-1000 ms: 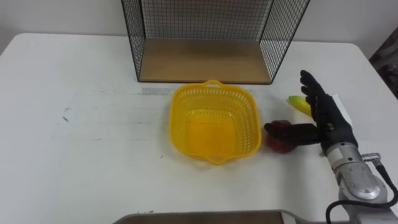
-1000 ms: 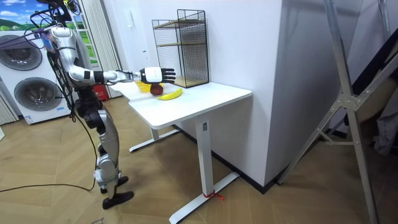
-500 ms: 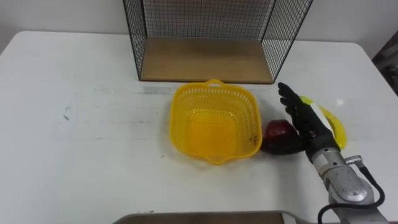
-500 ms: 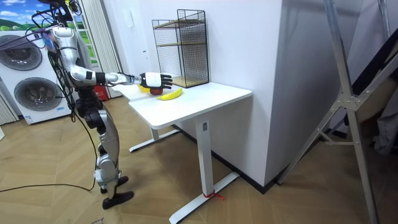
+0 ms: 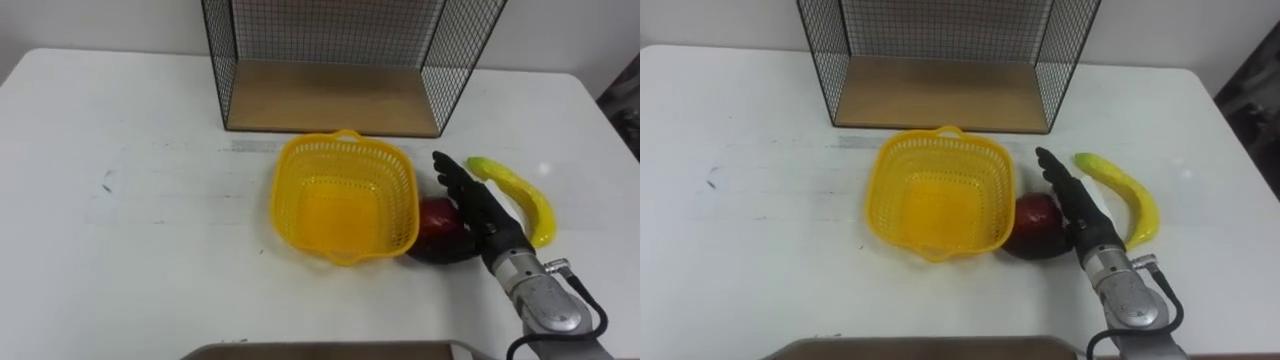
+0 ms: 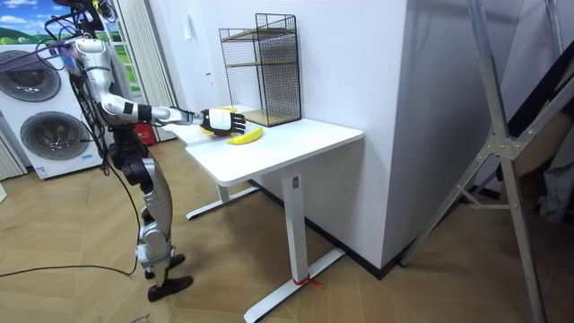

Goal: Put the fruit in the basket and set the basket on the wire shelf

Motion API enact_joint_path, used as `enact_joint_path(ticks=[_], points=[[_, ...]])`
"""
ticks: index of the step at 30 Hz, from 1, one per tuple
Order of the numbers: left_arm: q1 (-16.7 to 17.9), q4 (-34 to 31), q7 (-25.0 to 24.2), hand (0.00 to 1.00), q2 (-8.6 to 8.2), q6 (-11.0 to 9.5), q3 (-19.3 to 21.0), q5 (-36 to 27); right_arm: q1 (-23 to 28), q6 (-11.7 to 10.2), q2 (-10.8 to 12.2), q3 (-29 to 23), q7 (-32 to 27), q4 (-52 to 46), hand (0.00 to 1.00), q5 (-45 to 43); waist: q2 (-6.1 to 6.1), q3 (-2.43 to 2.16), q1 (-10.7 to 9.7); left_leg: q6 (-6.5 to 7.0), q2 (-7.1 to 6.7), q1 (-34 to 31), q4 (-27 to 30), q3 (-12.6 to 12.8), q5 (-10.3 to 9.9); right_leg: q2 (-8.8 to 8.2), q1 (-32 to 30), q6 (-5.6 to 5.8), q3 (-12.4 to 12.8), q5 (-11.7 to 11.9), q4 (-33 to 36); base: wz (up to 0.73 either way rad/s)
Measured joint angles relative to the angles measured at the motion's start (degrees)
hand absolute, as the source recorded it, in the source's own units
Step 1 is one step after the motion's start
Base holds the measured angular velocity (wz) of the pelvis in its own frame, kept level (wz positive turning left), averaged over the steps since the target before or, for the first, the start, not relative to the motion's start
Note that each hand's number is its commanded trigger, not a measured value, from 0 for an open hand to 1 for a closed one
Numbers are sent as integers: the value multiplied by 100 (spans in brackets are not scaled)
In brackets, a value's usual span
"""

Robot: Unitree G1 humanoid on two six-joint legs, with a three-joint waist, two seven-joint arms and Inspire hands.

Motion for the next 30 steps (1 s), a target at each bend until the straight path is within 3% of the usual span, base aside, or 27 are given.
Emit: enact_joint_path(ticks=[9, 10, 11, 21, 30], points=[[79, 40, -57, 0, 30, 46, -39, 18, -27, -230, 14, -12, -48, 347, 0, -226, 13, -14, 6, -1, -1, 33, 2, -58, -3, 0, 6, 0, -31, 0, 4, 3], [86, 40, -60, 0, 30, 51, -39, 23, -27, -242, 14, -12, -52, 351, 37, -259, 18, -15, 6, -1, -1, 32, 3, -59, -3, 0, 6, 0, -31, 0, 4, 0], [90, 39, -65, 0, 30, 61, -38, 84, -27, -252, 14, -12, -53, 358, 100, -266, 22, -17, 5, -1, -1, 33, 5, -59, -2, 0, 6, 0, -31, 0, 4, 0], [36, 32, -124, 0, 26, 210, -30, 255, -233, -312, 66, -376, -474, 745, 100, -724, 61, -29, -1, -2, 0, 104, 0, -97, -3, -6, 87, 0, -92, 0, -7, 2], [22, 21, -129, 0, 27, 258, -27, 254, -323, -333, 141, -491, -513, 918, 100, -479, 57, -39, -11, -2, 1, 127, -21, -72, -3, 0, 91, 0, -22, 0, 0, -2]])
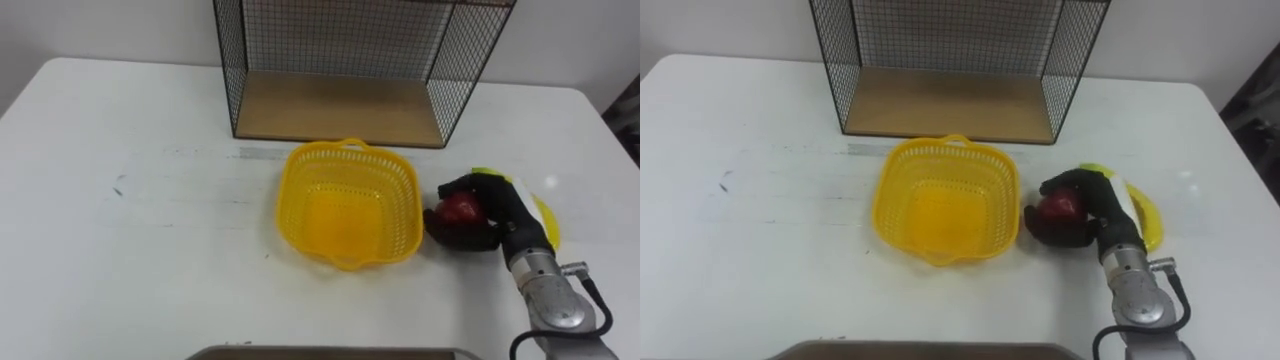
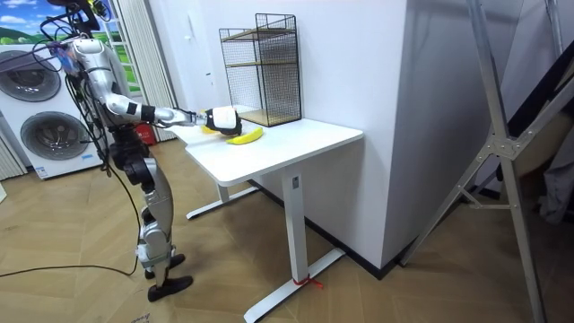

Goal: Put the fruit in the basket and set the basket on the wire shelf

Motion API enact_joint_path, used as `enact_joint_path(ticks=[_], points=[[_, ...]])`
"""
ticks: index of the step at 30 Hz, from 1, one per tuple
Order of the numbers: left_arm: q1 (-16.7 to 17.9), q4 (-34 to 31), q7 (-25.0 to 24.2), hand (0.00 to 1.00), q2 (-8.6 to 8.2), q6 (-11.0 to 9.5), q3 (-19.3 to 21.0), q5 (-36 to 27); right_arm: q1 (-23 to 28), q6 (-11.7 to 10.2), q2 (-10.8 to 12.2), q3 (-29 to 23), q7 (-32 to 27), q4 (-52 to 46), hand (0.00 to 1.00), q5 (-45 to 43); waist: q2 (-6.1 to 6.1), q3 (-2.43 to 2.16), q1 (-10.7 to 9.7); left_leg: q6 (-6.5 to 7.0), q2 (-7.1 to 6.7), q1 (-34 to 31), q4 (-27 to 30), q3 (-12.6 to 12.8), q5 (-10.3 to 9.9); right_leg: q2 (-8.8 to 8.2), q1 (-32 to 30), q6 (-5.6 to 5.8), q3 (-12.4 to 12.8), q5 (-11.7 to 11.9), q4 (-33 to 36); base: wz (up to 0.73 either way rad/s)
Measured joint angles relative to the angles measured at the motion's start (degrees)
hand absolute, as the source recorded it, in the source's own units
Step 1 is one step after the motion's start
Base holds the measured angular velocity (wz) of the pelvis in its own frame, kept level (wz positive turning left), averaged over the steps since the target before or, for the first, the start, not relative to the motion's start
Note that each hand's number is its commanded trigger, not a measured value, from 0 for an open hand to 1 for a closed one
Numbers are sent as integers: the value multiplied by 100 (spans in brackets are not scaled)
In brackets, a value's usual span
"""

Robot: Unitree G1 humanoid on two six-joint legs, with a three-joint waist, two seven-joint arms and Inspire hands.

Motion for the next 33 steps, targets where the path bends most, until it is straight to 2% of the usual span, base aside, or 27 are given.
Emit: enact_joint_path(ticks=[4, 6, 10, 15, 19, 23, 27, 31, 33], points=[[8, -3, 0, 0, 0, -4, 19, -3, 3, -5, 46, -101, 20, 81, 100, 258, -6, -11, 0, 0, 0, 3, 9, -5, 0, 0, 8, 0, 4, 0, 0, 0], [27, -3, 12, 0, -3, -8, 176, -3, 2, -29, 149, -211, 37, 172, 100, 299, -22, -31, 0, 0, 1, 14, 12, -7, 0, 2, 16, 0, 12, 0, 0, 0], [49, -13, 34, 0, 1, -8, 227, -3, 2, -49, 149, -242, 18, 248, 100, 468, -47, -42, -1, 1, -4, 23, 7, 0, 1, -2, 29, 0, 39, 0, 1, 0], [65, -27, 39, 0, -1, -13, 221, -12, 11, -31, 149, -243, -33, 417, 100, 1359, -86, -33, -14, 1, -3, 35, 17, -3, 1, -3, 113, 0, 11, 0, -4, 0], [83, -28, 40, 0, -24, -22, 226, -12, 16, 16, 149, -331, -54, 480, 100, 2252, -59, -15, -130, 1, -5, 23, 14, 0, 1, -4, 107, 0, 7, 0, -6, -1], [141, -35, 40, 0, -101, -7, 236, -24, 106, 140, 151, -643, -99, 445, 100, 3731, 33, 18, -164, 1, -2, 28, 16, 39, 1, 1, 50, 0, 51, 0, -2, -6], [134, -36, 40, 0, -108, 20, 212, -31, 85, 150, 145, -789, -175, 412, 100, 5127, 99, -5, -196, 0, 3, 14, 10, 43, 1, 11, 5, 0, 43, 0, 6, 0], [134, -36, 40, 0, -182, 26, 211, -27, 85, 170, 145, -806, -261, 290, 100, 5657, 119, -28, -202, 1, 6, 15, -19, 102, 1, 16, 3, 0, 85, 0, 10, -7], [131, -37, 41, 0, -202, 25, 209, -21, 143, 219, 146, -804, -390, 78, 100, 5972, 141, -23, -209, 2, 4, 7, -21, 127, 2, 11, -16, 0, 99, 0, 9, -6]])
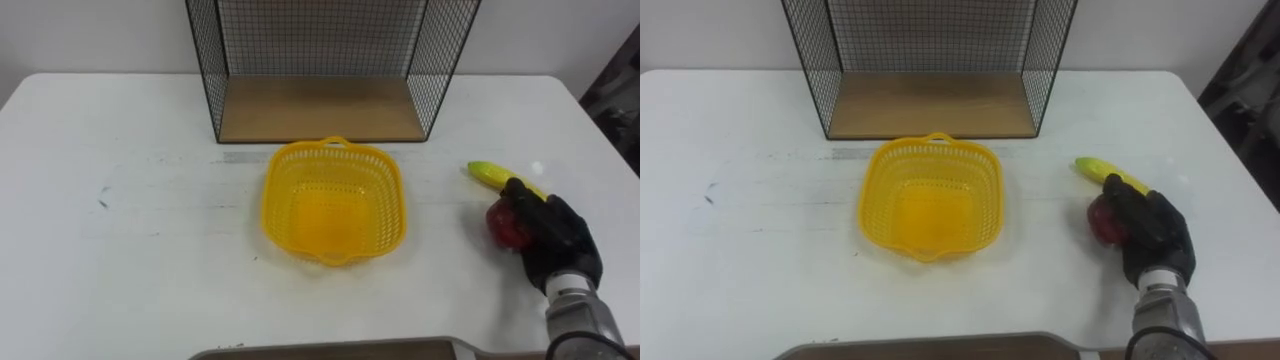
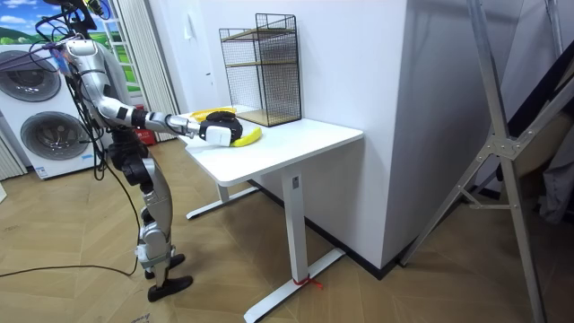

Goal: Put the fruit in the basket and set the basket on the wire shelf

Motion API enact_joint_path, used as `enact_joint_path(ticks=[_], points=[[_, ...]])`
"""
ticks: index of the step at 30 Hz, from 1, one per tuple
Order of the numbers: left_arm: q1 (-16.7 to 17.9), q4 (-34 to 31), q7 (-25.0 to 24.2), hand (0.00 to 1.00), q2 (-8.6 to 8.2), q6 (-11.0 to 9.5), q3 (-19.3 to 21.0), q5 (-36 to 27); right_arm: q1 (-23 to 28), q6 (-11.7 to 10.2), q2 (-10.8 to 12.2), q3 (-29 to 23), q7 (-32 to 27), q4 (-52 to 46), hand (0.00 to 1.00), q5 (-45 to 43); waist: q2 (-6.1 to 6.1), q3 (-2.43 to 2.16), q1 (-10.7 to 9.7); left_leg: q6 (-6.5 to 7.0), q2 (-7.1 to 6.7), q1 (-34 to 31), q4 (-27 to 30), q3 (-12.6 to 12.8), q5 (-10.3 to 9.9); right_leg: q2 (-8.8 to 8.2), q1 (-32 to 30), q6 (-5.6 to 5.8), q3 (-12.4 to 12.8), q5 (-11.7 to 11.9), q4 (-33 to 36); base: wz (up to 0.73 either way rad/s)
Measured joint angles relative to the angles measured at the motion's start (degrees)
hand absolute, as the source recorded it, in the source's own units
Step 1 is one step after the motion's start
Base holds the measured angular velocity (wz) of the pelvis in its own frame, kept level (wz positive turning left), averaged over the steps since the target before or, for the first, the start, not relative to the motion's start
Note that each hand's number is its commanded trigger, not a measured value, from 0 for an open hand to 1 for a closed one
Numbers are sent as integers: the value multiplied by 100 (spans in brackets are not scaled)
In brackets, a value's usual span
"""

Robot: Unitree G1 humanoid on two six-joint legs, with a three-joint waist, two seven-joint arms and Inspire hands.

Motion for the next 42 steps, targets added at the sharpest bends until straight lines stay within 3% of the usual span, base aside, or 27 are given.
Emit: enact_joint_path(ticks=[10, 16, 27, 35, 42], points=[[-14, 12, 0, 0, 3, -11, 2, 9, 156, 53, 1, 183, -133, -685, 100, 261, 16, -2, 29, 2, 2, -79, 9, 39, 2, 6, -103, 0, 64, 0, 4, -2], [-5, -3, 0, 0, -3, -11, -46, 12, 166, 180, 0, 482, -13, -1277, 100, -329, -8, 15, 59, 2, 1, -83, 26, 40, 2, 4, -91, 0, 97, 0, 4, 0], [0, -61, -2, 0, -30, -46, -43, 21, 158, 180, -12, 646, 432, -2560, 100, -2292, 33, 35, 146, -1, 17, -140, 11, 83, 3, 23, -194, -6, 165, 4, 40, -3], [-149, 74, -4, 0, 29, -81, -128, 4, -27, 180, -50, 989, 678, -2784, 100, -2841, -74, 30, 237, -2, 19, -156, 32, 114, 3, 18, -191, -5, 192, 5, 13, -2], [-190, 128, -27, 0, 52, -80, -338, -5, -141, 180, -77, 1275, 943, -2782, 100, -2879, -26, 62, 374, -1, 19, -170, 38, 102, 3, 21, -192, 3, 194, 16, 2, 1]])
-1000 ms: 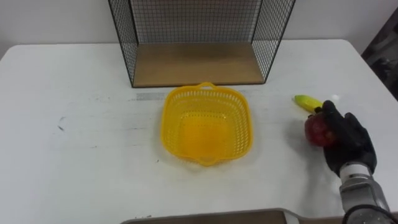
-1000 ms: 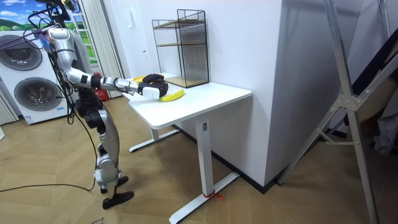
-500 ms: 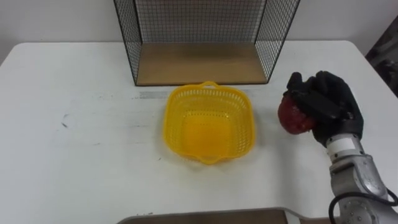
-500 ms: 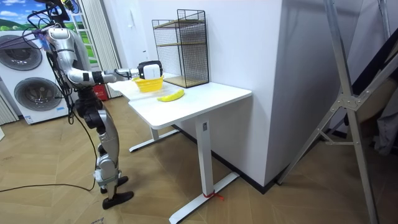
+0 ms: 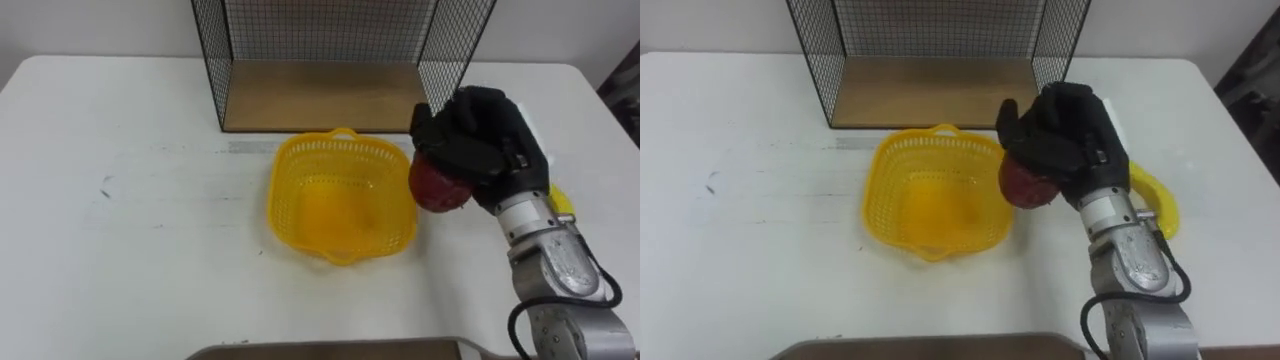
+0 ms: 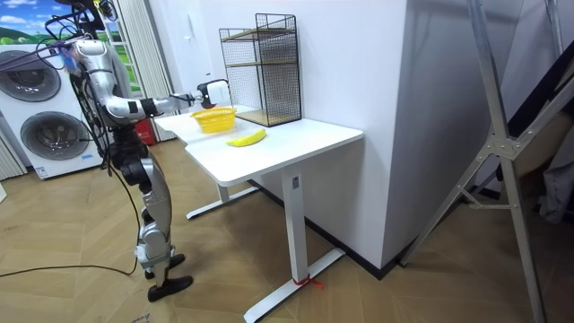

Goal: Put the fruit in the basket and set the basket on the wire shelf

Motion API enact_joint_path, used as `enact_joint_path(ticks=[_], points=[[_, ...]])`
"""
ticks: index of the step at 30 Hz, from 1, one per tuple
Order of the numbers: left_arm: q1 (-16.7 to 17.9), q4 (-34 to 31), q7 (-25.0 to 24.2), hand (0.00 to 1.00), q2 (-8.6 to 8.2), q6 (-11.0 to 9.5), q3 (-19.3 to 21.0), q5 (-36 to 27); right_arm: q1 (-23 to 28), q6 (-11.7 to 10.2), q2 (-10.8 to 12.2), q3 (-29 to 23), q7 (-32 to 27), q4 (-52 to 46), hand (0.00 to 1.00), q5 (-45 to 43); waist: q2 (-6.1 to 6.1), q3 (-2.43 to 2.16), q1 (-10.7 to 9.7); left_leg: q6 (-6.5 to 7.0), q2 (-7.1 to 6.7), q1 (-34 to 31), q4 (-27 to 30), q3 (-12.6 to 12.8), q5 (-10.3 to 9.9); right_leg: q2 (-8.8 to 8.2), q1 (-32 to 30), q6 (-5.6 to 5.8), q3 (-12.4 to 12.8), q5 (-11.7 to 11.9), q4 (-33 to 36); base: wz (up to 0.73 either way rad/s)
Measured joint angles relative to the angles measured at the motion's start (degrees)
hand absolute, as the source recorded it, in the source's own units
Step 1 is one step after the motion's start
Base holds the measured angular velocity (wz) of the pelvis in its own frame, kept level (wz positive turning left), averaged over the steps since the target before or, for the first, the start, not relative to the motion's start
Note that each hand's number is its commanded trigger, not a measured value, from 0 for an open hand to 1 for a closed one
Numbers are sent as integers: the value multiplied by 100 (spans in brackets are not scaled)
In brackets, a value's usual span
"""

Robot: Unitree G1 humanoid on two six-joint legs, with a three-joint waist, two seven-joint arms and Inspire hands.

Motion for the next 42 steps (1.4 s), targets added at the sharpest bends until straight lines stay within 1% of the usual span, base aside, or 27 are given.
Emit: enact_joint_path(ticks=[2, 4, 6, 9, 11, 13, 15, 18, 20, 22, 25, 29, 42], points=[[-3, -3, -6, 0, 3, 9, -200, 7, 2, 5, 2, 219, 121, 1, 100, 0, 36, 23, 11, 0, 0, -7, -3, -10, 0, 4, 0, -2, -12, 1, 0, 0], [-14, -3, -16, 0, 3, 45, -347, 9, 4, 69, 7, 395, 267, 2, 100, 1, 45, 30, 9, -1, 0, -15, -8, -32, -1, 4, -3, -4, -44, 3, 0, 5], [-30, -3, -47, 0, 2, 51, -459, 8, 3, 170, 31, 586, 358, 9, 100, 16, 38, 27, 28, -1, 1, -17, -14, -61, -1, 3, -3, -5, -96, 3, 0, 7], [-48, -6, -55, 0, 3, 51, -459, 7, 3, 183, 33, 761, 393, 9, 100, 70, 2, 23, 39, -1, 2, -21, -13, -67, -1, 4, -3, -5, -102, 3, 0, 0], [-60, -19, -55, 0, 4, 47, -460, 10, 3, 183, 35, 891, 413, 10, 0, 73, -32, 21, 123, -1, 0, -24, -3, -75, -1, 0, 0, -5, -113, 3, -1, 0], [-90, -18, -53, 0, 10, 46, -499, 9, 2, 182, 70, 945, 415, 9, 0, 72, -57, 19, 176, -1, -2, -32, 1, -79, 0, -7, -1, -4, -134, 3, -1, 0], [-122, -18, -50, 0, 48, 43, -628, 11, -6, 182, 82, 1000, 411, 9, 0, 68, -70, 10, 269, 0, -5, -31, 4, -81, 0, -12, 0, -4, -137, 3, -2, 0], [-139, -16, -49, 0, 66, 42, -674, 9, -9, 182, 81, 1096, 401, 10, 0, 66, -71, 11, 313, 0, -7, -36, 11, -95, 0, -15, 6, -4, -150, 3, -3, 1], [-138, -6, -49, 0, 65, 42, -674, 10, -9, 182, 82, 1159, 402, 11, 0, 66, -61, 18, 322, 0, -7, -48, 24, -114, 0, -14, 10, -4, -153, 4, -2, 5], [-137, -8, -50, 0, 64, 39, -678, 15, -9, 182, 82, 1164, 399, 11, 0, 66, -38, 38, 332, 0, -10, -71, 37, -141, 0, -13, 5, -4, -162, 4, -1, 7], [-133, -7, -54, 0, 64, 40, -680, 13, -12, 182, 79, 1163, 394, 13, 0, 68, -14, 55, 321, -1, -14, -120, 39, -199, -1, -14, 0, -6, -239, 5, 0, 9], [-129, -8, -53, 0, 63, 40, -681, 14, -12, 182, 76, 1161, 392, 12, 0, 100, -3, 62, 323, -2, -16, -120, 41, -232, 0, -15, -1, -6, -281, 5, -3, 5], [-140, -18, -53, 0, 61, 42, -682, 15, -12, 182, 78, 1161, 261, 202, 0, 116, 11, 63, 327, -1, -20, -106, 44, -226, 1, -19, 0, -5, -266, 4, -17, 0]])
